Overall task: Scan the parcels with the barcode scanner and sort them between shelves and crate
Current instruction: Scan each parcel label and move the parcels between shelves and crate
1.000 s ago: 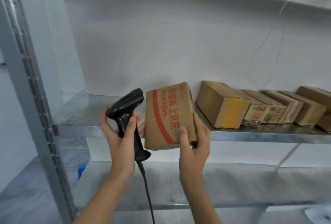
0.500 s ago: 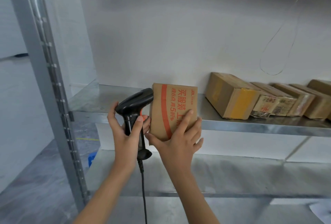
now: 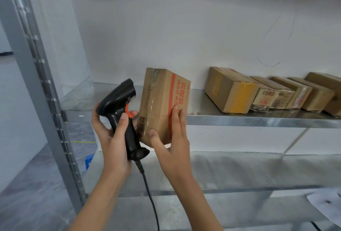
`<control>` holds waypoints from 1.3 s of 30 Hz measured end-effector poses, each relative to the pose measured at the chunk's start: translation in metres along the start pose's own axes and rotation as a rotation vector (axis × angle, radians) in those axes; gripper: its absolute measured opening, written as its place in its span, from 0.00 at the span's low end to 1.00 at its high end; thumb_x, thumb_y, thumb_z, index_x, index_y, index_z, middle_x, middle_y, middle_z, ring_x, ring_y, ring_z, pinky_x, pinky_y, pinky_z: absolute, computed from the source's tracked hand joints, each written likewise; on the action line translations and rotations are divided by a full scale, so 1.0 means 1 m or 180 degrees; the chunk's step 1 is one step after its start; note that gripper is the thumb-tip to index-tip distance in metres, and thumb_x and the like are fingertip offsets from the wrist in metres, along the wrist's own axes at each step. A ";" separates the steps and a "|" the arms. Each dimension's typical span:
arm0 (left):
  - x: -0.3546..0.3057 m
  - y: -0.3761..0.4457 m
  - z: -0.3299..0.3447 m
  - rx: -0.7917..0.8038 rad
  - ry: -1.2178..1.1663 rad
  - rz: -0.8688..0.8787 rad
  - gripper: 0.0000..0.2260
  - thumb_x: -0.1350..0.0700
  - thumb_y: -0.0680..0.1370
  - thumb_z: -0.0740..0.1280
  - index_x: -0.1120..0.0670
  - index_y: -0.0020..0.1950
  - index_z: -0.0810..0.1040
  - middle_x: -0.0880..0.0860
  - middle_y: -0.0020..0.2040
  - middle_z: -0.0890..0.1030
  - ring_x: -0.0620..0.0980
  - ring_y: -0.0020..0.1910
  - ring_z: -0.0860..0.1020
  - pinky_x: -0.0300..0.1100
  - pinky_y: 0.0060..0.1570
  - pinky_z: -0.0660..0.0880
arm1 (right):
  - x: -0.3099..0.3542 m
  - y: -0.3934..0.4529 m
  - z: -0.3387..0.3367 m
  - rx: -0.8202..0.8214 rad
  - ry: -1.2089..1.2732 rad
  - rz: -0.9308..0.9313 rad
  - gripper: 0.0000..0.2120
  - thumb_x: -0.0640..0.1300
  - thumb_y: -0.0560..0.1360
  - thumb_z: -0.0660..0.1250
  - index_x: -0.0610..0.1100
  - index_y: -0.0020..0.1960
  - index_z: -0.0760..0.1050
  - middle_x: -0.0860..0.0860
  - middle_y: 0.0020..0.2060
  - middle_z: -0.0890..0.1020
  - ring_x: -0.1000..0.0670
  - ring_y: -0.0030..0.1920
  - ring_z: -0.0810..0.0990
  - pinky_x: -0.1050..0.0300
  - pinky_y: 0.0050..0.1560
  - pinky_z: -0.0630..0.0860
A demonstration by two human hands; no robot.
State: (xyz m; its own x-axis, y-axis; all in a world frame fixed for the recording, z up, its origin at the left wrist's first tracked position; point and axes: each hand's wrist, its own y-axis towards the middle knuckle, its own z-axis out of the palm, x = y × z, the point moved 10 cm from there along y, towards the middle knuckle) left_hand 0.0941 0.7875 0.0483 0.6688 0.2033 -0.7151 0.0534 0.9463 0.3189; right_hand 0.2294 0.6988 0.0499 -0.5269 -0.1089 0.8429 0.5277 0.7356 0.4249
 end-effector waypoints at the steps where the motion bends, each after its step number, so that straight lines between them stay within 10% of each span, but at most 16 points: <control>1: -0.005 -0.001 0.002 0.0007 -0.0035 0.0021 0.29 0.59 0.81 0.67 0.48 0.78 0.57 0.55 0.55 0.84 0.53 0.54 0.83 0.52 0.56 0.80 | 0.008 -0.002 -0.003 0.0014 0.0166 -0.0084 0.39 0.56 0.77 0.64 0.60 0.80 0.46 0.60 0.80 0.51 0.58 0.79 0.53 0.49 0.76 0.63; 4: -0.016 -0.008 0.013 0.0149 -0.0118 0.0037 0.31 0.57 0.79 0.69 0.45 0.78 0.57 0.59 0.55 0.82 0.65 0.57 0.82 0.58 0.60 0.79 | 0.023 -0.005 -0.018 -0.0203 0.0706 -0.0080 0.32 0.37 0.79 0.64 0.55 0.78 0.60 0.57 0.62 0.80 0.60 0.60 0.78 0.59 0.59 0.79; 6: -0.017 -0.014 0.024 0.0290 -0.0078 0.0022 0.31 0.57 0.77 0.67 0.44 0.77 0.58 0.56 0.51 0.83 0.65 0.56 0.83 0.55 0.60 0.79 | 0.019 -0.002 -0.020 -0.0315 0.0877 0.0085 0.33 0.40 0.76 0.68 0.53 0.77 0.61 0.55 0.56 0.81 0.59 0.54 0.81 0.60 0.55 0.80; 9: -0.005 -0.017 0.032 0.0449 0.0069 -0.0081 0.31 0.58 0.78 0.70 0.43 0.76 0.60 0.57 0.52 0.84 0.64 0.58 0.82 0.60 0.65 0.76 | 0.012 0.001 -0.028 -0.0705 0.0610 0.0035 0.40 0.51 0.73 0.72 0.54 0.79 0.55 0.54 0.68 0.74 0.57 0.64 0.77 0.55 0.61 0.78; 16: 0.012 -0.007 0.005 0.0233 0.0586 -0.0038 0.29 0.58 0.80 0.70 0.36 0.72 0.60 0.55 0.58 0.84 0.55 0.60 0.82 0.61 0.70 0.70 | -0.006 -0.009 -0.063 -0.1136 0.0971 -0.0437 0.29 0.44 0.80 0.64 0.60 0.78 0.60 0.61 0.76 0.61 0.67 0.73 0.60 0.68 0.62 0.73; 22: 0.023 -0.027 0.004 0.0623 0.0858 -0.0009 0.31 0.53 0.75 0.68 0.42 0.75 0.59 0.59 0.59 0.83 0.47 0.57 0.83 0.47 0.65 0.76 | -0.030 -0.028 -0.052 -0.0863 0.0809 -0.0343 0.29 0.49 0.79 0.61 0.62 0.76 0.55 0.63 0.78 0.55 0.69 0.75 0.54 0.77 0.63 0.65; 26: 0.025 -0.046 -0.003 0.0681 0.0873 0.0074 0.28 0.60 0.78 0.66 0.42 0.73 0.59 0.63 0.63 0.79 0.43 0.54 0.84 0.30 0.52 0.76 | -0.043 -0.044 -0.044 -0.0642 0.0037 -0.0380 0.47 0.54 0.73 0.72 0.57 0.80 0.44 0.57 0.81 0.49 0.60 0.79 0.46 0.75 0.71 0.54; 33: 0.046 -0.068 -0.040 0.0938 0.1204 0.0014 0.31 0.48 0.75 0.72 0.33 0.72 0.61 0.62 0.68 0.76 0.52 0.60 0.82 0.44 0.65 0.75 | -0.062 -0.083 -0.035 -0.0532 -0.0289 -0.0439 0.49 0.47 0.73 0.74 0.61 0.80 0.44 0.57 0.81 0.47 0.57 0.80 0.49 0.71 0.72 0.58; 39: 0.047 -0.082 -0.077 0.1677 0.1938 0.0152 0.28 0.53 0.78 0.72 0.30 0.69 0.63 0.56 0.62 0.80 0.52 0.53 0.85 0.39 0.51 0.81 | -0.119 -0.103 -0.035 0.0180 -0.0229 0.0241 0.50 0.43 0.71 0.75 0.65 0.78 0.47 0.66 0.79 0.48 0.69 0.75 0.52 0.79 0.60 0.64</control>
State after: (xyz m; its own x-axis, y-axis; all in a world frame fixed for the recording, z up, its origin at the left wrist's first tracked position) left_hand 0.0642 0.7394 -0.0595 0.1658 0.4856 -0.8583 0.4791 0.7211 0.5005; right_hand 0.2610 0.6127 -0.0828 -0.5346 -0.0047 0.8451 0.5304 0.7767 0.3398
